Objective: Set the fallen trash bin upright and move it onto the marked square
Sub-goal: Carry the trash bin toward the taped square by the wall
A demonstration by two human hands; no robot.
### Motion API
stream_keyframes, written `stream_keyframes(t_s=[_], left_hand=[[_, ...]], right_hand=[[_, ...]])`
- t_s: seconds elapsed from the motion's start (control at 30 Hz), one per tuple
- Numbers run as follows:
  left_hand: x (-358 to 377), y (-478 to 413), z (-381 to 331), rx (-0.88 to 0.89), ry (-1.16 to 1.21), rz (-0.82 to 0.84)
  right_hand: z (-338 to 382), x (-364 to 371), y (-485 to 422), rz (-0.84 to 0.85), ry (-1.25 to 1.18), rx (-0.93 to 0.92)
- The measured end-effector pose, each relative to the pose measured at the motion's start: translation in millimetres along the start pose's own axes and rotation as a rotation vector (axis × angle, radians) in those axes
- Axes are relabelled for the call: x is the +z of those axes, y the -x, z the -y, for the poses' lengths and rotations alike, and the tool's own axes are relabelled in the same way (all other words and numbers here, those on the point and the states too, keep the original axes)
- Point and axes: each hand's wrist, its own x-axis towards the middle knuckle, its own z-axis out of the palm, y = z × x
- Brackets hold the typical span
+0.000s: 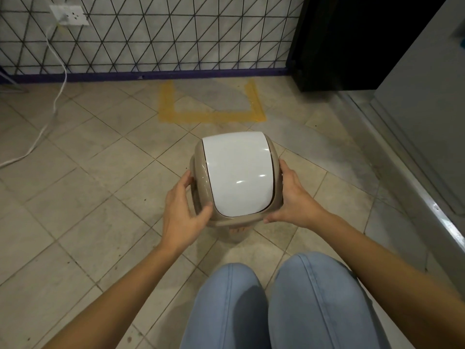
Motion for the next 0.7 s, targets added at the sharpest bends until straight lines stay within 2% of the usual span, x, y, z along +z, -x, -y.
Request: stream_keyframes(t_s=[0.1,0.17,0.37,0.57,0.7], left_hand=[[2.0,6.5,0.7,0.11,-0.091,0.158],[3.7,5.1,3.7,0.141,-0.123,0.201],[2.2,-6.1,11.2,0.162,-0.169,0.222],[6.3,-22.1,13.6,0.129,-0.102,0.21],[10.4,-35.7,17.2,0.082,0.028,0.2]], right_hand=[[-2.1,1.9,2.3,-0.014,0.012,-0.013],[-1.2,1.6,2.2,-0.023,-0.004,-0.015],[4.0,3.4,-5.3,-0.025,-0.02,-0.002],[7.5,5.5,-20.8,-0.038,-0.039,0.021],[7.6,6.1,-34.0,-0.049,-0.1,0.028]])
